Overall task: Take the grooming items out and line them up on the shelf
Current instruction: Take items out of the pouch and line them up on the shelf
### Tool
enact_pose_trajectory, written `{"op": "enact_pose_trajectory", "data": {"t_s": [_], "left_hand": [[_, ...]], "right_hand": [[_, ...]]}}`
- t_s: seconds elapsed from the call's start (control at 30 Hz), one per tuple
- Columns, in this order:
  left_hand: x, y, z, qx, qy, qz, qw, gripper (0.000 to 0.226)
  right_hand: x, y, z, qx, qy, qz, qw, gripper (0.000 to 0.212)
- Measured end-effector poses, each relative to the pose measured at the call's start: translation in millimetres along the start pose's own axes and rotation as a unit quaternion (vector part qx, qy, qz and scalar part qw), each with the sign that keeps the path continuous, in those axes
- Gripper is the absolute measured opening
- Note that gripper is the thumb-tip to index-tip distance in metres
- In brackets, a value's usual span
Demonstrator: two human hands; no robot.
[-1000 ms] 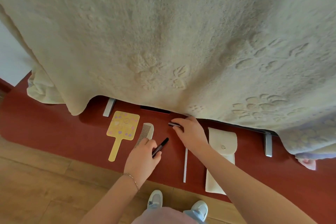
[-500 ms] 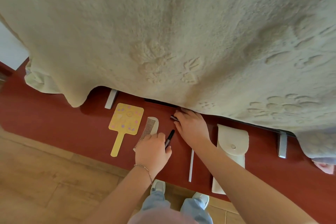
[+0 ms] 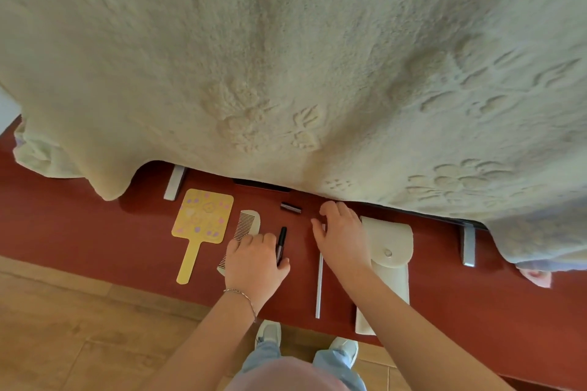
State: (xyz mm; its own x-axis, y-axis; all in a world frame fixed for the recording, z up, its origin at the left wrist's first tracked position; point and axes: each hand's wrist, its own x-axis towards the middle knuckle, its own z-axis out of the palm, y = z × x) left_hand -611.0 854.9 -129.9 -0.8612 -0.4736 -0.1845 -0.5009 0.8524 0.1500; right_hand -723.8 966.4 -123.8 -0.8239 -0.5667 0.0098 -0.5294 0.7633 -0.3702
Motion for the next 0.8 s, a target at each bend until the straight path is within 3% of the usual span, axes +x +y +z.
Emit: {"op": "enact_pose_trajectory", "data": {"t_s": [0.1, 0.37, 0.53, 0.63, 0.73, 0.8], "left_hand": [[-0.4, 2.7, -0.1, 0.008, -0.015, -0.001, 1.0, 0.036], [1.4, 9.4, -1.1, 0.006, -0.012, -0.002, 1.0, 0.034], [-1.5, 9.9, -3.8, -0.01, 0.018, -0.005, 1.0, 0.037], [-8.9, 13.5, -9.1, -0.139, 0.078, 0.044, 0.986, 0.031], [-22.7, 30.3, -20.2, -0.27, 0.009, 0.096, 0.958, 0.029], [-29.1, 41.0, -21.0, -0.264, -0.035, 0.122, 0.956, 0.026]], "right_hand": [[-4.2, 0.2, -1.4, -0.029, -0.1, 0.099, 0.99, 0.029], [-6.9, -5.7, -5.7, -0.062, -0.163, 0.12, 0.977, 0.026], [-18.1, -0.3, -23.1, 0.08, -0.164, 0.18, 0.967, 0.018], [-28.4, 2.9, -35.9, 0.197, -0.126, 0.207, 0.95, 0.02], [-33.3, 1.9, -44.2, 0.317, -0.094, 0.251, 0.91, 0.018], [-35.8, -1.4, -47.1, 0.386, -0.077, 0.274, 0.878, 0.018]]}}
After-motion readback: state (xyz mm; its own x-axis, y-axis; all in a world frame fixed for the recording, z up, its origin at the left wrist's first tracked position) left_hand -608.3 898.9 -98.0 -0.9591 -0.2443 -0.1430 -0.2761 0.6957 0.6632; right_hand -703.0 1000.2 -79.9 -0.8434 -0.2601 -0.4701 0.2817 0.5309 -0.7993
